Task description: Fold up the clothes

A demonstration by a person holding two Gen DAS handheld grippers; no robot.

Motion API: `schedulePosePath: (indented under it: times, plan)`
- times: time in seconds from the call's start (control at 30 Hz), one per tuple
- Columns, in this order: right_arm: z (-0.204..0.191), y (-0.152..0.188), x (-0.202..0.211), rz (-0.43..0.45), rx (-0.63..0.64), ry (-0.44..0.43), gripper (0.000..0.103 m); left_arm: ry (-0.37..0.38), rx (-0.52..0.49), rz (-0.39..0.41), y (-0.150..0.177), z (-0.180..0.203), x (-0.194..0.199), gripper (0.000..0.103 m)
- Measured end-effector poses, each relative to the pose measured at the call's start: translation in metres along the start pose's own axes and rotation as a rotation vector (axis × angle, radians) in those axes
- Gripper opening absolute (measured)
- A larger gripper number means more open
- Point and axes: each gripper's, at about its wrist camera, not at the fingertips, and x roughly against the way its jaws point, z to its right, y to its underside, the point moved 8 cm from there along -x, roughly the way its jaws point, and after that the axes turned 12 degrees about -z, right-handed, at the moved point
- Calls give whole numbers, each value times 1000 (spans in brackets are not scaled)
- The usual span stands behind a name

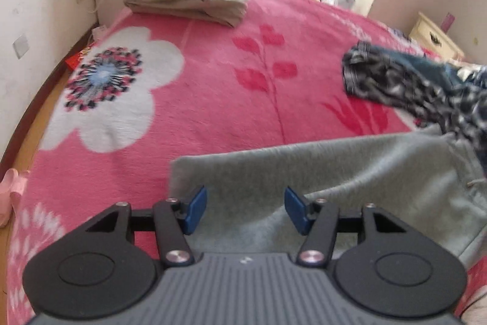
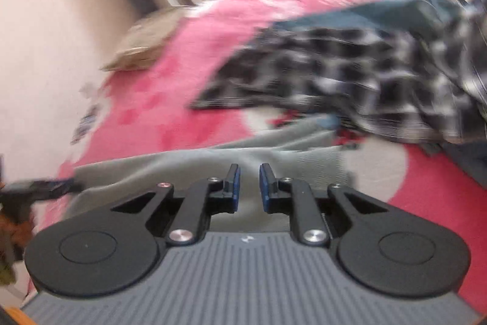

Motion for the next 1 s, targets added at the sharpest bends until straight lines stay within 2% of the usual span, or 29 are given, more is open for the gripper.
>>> schedulePosePath:
  times: [0.13, 0.17, 0.23, 0.37, 0.4, 0.43, 0.5, 0.53, 0.6, 0.63, 0.67, 0.73, 0.87, 1.0]
  plan:
    - [-82, 35, 9, -64, 202, -108, 14, 50, 6, 17, 17, -2, 27, 58]
    - [-106, 49, 6, -90, 280, -139, 14, 73, -29, 4, 26, 4, 30, 58]
    - [-152, 79, 0, -158, 467, -185, 13, 72, -123, -23, 43, 17, 30, 58]
    - [-217, 124, -21, -194, 821, -154, 14, 29, -293, -69, 69, 36, 14, 58]
    - [-227, 130, -27, -190, 915, -121, 14, 15, -334, -79, 75, 40, 9, 58]
    - [-237, 137, -34, -184, 1010, -86, 17, 0, -376, -89, 81, 44, 4, 58]
    - [-248, 142, -46, -178, 1143, -40, 31, -21, -409, -87, 85, 42, -3, 58]
    - [-251, 144, -55, -187, 1199, -14, 41, -20, -417, -87, 85, 42, -5, 58]
    - [-250, 144, -69, -238, 1278, 29, 40, -22, -436, -78, 85, 41, -5, 58]
    - [-247, 145, -76, -284, 1300, 40, 30, -25, -447, -74, 85, 41, -5, 58]
    - [-246, 139, -77, -300, 1272, 15, 6, -26, -459, -69, 86, 40, -5, 58]
    - [-242, 127, -77, -330, 1210, -37, 3, -27, -478, -59, 88, 40, -6, 59]
    - [-218, 79, -77, -318, 839, -193, 3, -14, -487, -49, 90, 38, -8, 59]
    - [-205, 76, -89, -311, 709, -215, 3, -34, -464, -39, 83, 36, 3, 58]
